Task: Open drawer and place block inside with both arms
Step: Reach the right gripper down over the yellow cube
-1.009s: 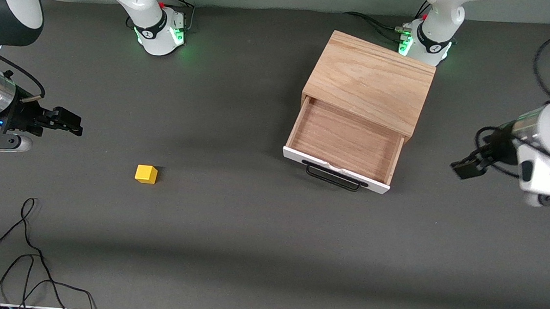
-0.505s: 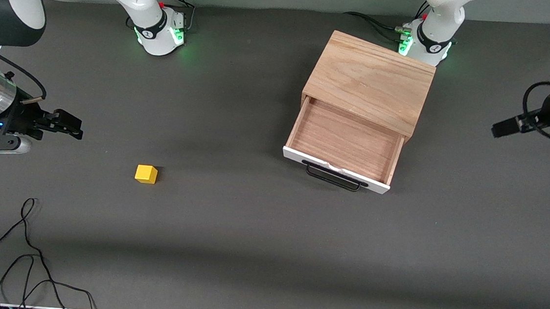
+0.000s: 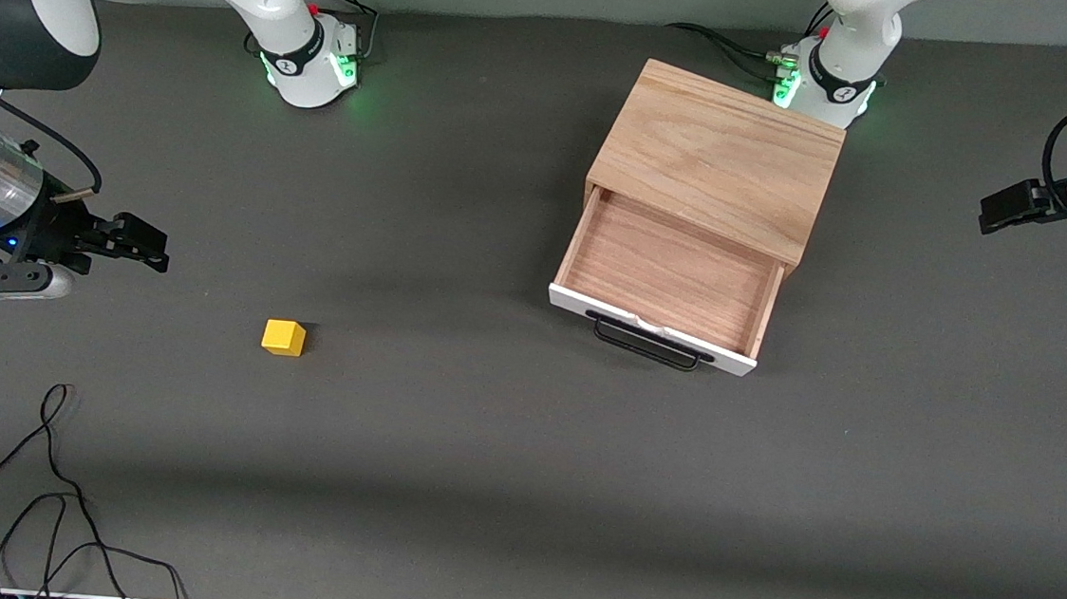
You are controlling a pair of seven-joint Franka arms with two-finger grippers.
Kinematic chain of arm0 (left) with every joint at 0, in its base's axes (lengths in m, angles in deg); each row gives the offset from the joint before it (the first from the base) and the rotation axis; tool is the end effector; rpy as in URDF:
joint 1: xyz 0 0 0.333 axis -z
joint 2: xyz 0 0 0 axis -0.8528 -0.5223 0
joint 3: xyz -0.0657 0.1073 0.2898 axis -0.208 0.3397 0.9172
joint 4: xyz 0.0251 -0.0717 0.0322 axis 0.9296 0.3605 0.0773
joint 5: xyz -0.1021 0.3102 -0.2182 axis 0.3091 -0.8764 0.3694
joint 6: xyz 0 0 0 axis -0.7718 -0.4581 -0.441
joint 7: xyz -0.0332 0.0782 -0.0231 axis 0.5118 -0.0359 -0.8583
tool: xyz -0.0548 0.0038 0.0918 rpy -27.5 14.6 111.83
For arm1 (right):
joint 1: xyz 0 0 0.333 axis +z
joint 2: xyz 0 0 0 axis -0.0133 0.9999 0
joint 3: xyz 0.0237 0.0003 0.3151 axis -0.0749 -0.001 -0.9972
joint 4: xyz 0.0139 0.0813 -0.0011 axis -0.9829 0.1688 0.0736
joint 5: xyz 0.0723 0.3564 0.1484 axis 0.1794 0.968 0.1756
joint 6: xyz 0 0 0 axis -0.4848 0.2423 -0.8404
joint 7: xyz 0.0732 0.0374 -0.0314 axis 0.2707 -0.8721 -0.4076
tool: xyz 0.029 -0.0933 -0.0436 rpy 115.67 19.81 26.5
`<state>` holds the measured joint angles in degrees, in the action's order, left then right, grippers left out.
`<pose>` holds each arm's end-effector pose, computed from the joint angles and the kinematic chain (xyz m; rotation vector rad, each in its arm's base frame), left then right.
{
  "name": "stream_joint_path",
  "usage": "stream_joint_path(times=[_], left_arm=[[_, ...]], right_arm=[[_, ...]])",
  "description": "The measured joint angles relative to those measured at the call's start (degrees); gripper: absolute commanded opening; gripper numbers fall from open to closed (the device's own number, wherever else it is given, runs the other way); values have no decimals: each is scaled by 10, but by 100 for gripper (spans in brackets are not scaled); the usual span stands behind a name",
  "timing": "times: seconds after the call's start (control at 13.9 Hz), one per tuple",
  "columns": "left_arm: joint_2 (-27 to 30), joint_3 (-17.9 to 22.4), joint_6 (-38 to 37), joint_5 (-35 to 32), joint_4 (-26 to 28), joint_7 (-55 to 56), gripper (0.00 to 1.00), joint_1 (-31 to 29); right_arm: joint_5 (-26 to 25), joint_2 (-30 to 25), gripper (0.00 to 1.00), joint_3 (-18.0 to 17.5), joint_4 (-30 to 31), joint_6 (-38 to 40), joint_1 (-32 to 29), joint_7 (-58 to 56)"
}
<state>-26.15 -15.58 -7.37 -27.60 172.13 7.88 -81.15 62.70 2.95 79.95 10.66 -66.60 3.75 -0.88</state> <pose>0.5393 -0.0236 0.6340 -3.0564 -0.1500 0.2718 0.5985 0.0426 0.5635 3.1350 0.1026 -0.0138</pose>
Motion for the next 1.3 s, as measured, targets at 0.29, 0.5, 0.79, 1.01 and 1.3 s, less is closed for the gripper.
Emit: stream_joint_path(times=[0.29,0.5,0.79,1.01,1.3], left_arm=[[1,18,22,1,19,-50,100,-2],[4,19,44,2,36,-54,100,-2],[6,32,56,4,45,-56,100,9],[10,142,61,9,45,-66,100,113],[19,204,62,16,44,-78,100,176]], right_arm=[[0,1,100,1,3,-1,0,0],[0,2,100,1,3,-1,0,0],[0,3,100,1,26,-28,0,0],[0,3,100,1,74,-77,0,0],[0,4,100,0,166,-183,0,0]])
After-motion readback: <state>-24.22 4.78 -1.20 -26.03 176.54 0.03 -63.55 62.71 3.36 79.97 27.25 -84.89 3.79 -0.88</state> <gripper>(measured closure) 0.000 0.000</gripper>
